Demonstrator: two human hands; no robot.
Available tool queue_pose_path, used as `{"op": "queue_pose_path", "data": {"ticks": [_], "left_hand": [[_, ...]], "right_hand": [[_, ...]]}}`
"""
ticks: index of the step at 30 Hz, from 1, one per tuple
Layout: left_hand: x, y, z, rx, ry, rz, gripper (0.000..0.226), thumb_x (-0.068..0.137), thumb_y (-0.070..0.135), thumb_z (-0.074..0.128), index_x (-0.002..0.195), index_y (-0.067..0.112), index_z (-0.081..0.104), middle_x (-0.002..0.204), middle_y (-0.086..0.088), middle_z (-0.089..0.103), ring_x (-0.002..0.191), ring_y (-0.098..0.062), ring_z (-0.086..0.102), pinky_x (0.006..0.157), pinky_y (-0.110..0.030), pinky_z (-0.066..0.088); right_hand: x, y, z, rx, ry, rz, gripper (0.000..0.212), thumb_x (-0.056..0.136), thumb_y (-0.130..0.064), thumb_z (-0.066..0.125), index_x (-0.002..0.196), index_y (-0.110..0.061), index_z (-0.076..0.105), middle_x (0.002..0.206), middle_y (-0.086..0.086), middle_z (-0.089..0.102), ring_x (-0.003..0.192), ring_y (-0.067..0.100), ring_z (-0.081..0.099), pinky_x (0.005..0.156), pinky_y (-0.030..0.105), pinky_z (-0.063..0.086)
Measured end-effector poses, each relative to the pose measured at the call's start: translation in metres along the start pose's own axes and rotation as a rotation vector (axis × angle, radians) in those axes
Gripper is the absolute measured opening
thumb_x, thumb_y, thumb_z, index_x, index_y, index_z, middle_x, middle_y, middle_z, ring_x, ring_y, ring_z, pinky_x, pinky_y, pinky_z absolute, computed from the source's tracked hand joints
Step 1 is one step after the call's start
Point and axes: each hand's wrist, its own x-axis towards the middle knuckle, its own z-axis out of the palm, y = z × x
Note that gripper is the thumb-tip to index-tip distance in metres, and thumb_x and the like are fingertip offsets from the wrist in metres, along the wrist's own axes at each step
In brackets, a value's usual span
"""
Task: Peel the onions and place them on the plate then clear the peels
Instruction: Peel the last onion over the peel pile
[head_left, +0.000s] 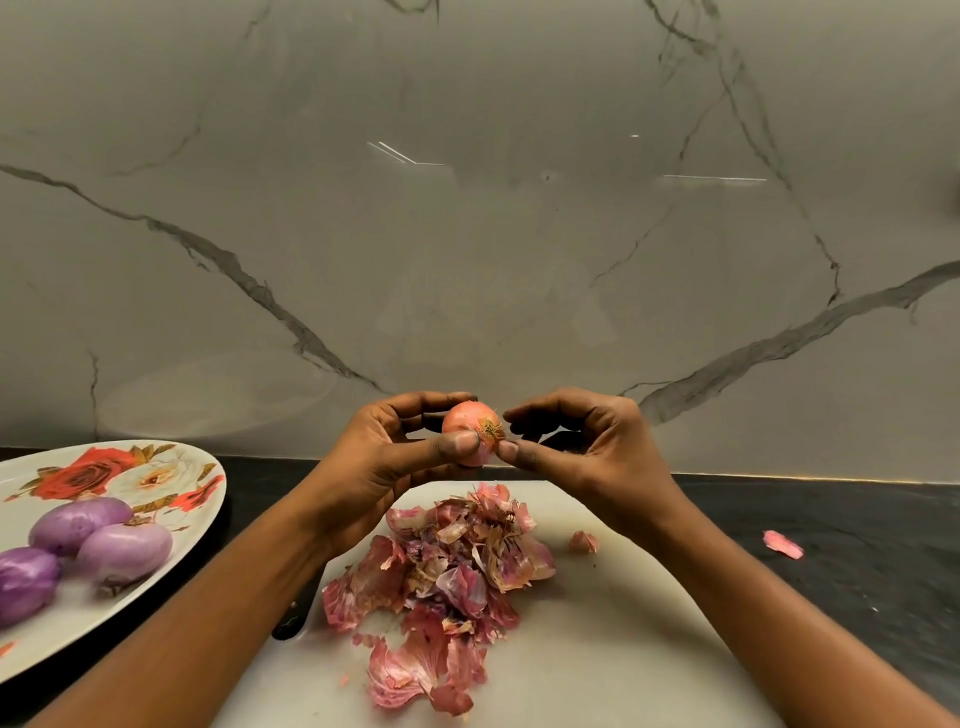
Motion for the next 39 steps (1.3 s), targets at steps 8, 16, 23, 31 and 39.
{"op": "queue_pose_path", "data": {"ticks": [8,16,23,31,39], "left_hand": [[-0.001,-0.001,0.001,0.062,-0.014,0.012,0.053,0.069,0.008,0.082,0.122,0.010,0.074,0.110,-0.006,0.079,0.105,-0.028,0.077,0.080,-0.031,0.064],[-0.002,0.001,-0.001,-0.067,-0.076,-0.038,0.049,0.075,0.008,0.087,0.123,0.009,0.076,0.122,-0.017,0.075,0.113,-0.039,0.074,0.082,-0.033,0.065],[0.001,0.000,-0.001,0.006,-0.043,0.012,0.082,0.036,0.038,0.109,0.111,0.017,0.082,0.115,-0.010,0.078,0.107,-0.033,0.076,0.079,-0.034,0.065],[0.000,-0.001,0.001,0.172,-0.006,0.057,0.082,0.034,0.054,0.105,0.106,0.019,0.084,0.107,-0.008,0.078,0.098,-0.032,0.077,0.075,-0.036,0.065],[-0.001,-0.001,0.001,0.162,-0.015,0.060,0.080,0.036,0.053,0.105,0.106,0.021,0.084,0.109,-0.009,0.078,0.099,-0.032,0.077,0.076,-0.035,0.065]], "right_hand": [[0.001,0.005,0.005,-0.214,-0.002,-0.111,0.015,0.093,-0.020,0.078,0.108,-0.016,0.081,0.097,-0.007,0.078,0.091,0.012,0.074,0.078,0.029,0.062],[0.001,-0.005,0.008,0.001,-0.050,0.039,0.009,0.105,-0.020,0.061,0.109,-0.021,0.069,0.089,-0.006,0.068,0.082,0.012,0.065,0.075,0.032,0.059],[0.000,-0.004,0.001,-0.045,-0.006,-0.006,0.033,0.091,-0.023,0.080,0.122,-0.015,0.077,0.110,-0.005,0.077,0.102,0.012,0.074,0.083,0.026,0.062],[0.001,0.003,0.007,-0.082,-0.008,-0.091,0.020,0.089,-0.019,0.081,0.109,-0.018,0.083,0.099,-0.008,0.077,0.095,0.015,0.075,0.077,0.024,0.061],[-0.002,0.001,0.019,-0.291,-0.051,-0.145,0.007,0.105,-0.016,0.063,0.107,-0.020,0.068,0.097,-0.008,0.066,0.091,0.012,0.063,0.076,0.029,0.055]]}}
